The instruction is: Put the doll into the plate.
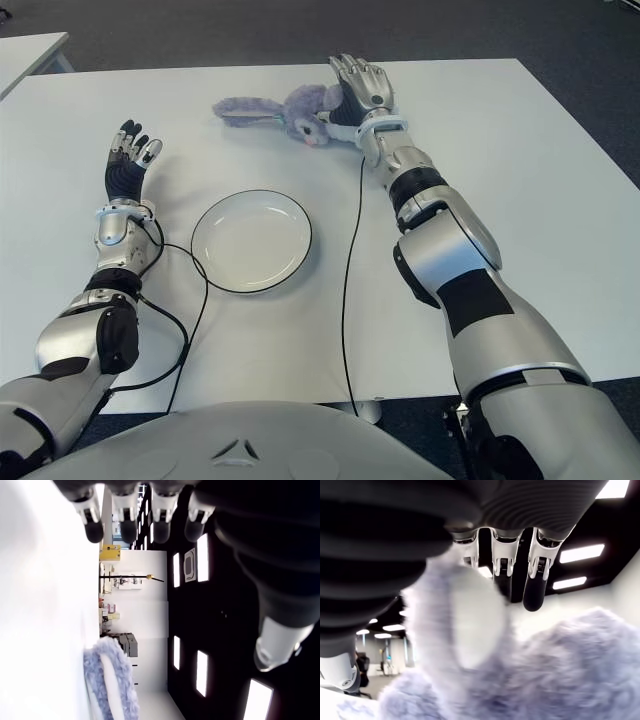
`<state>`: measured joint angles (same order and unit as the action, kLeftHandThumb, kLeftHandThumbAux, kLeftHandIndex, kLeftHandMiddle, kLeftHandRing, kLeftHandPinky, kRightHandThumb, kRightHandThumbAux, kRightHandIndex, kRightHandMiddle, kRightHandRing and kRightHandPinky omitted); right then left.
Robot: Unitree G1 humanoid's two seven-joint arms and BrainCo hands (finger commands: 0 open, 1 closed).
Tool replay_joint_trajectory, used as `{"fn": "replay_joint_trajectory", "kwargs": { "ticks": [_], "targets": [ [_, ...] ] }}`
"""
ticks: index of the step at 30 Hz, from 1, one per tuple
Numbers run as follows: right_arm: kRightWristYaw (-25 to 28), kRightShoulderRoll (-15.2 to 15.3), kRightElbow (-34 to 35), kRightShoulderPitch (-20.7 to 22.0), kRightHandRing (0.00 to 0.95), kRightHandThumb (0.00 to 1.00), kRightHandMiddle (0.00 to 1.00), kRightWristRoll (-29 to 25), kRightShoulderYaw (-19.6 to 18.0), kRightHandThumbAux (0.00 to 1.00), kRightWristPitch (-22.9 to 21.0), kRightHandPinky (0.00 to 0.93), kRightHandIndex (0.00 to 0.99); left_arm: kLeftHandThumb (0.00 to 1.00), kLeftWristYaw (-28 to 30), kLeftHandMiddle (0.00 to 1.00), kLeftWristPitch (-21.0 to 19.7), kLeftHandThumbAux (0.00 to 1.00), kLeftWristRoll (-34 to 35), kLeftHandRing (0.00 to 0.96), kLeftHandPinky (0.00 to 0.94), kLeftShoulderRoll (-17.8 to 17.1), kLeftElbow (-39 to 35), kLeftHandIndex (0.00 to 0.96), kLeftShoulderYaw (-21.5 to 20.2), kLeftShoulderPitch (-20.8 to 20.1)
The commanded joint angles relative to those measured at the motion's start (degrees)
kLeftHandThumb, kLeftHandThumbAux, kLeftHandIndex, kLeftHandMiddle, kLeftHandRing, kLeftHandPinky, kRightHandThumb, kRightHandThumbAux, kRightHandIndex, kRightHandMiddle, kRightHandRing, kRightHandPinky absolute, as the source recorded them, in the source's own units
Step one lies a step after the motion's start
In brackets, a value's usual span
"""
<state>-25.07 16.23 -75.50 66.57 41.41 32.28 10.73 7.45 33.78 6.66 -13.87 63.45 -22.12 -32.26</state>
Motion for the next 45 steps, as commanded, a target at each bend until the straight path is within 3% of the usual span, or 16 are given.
{"fn": "replay_joint_trajectory", "kwargs": {
  "ticks": [1, 21, 45],
  "targets": [
    [4.8, 2.1, -2.2, 0.2, 0.134, 0.214, 0.098, -0.1, -0.6, 0.498, -2.1, 0.194, 0.043, 0.006, -1.4, 0.072, -1.1, 0.649, 1.9, 0.056, 0.076, 5.9, 10.9, 0.036, -2.1, 17.6],
    [9.1, 5.1, -2.8, -0.9, 0.136, 0.215, 0.087, -0.8, -1.4, 0.52, -4.8, 0.211, 0.042, 0.0, -0.9, 0.061, -1.1, 0.65, 2.1, 0.052, 0.064, 5.8, 10.9, 0.027, -2.4, 17.6],
    [11.4, 9.9, -3.7, -2.3, 0.089, 0.295, 0.079, -0.7, -2.8, 0.541, -6.8, 0.113, 0.048, 0.0, -1.6, 0.041, -1.9, 0.637, 1.6, 0.034, 0.052, 5.7, 11.1, 0.016, -2.0, 17.2]
  ]
}}
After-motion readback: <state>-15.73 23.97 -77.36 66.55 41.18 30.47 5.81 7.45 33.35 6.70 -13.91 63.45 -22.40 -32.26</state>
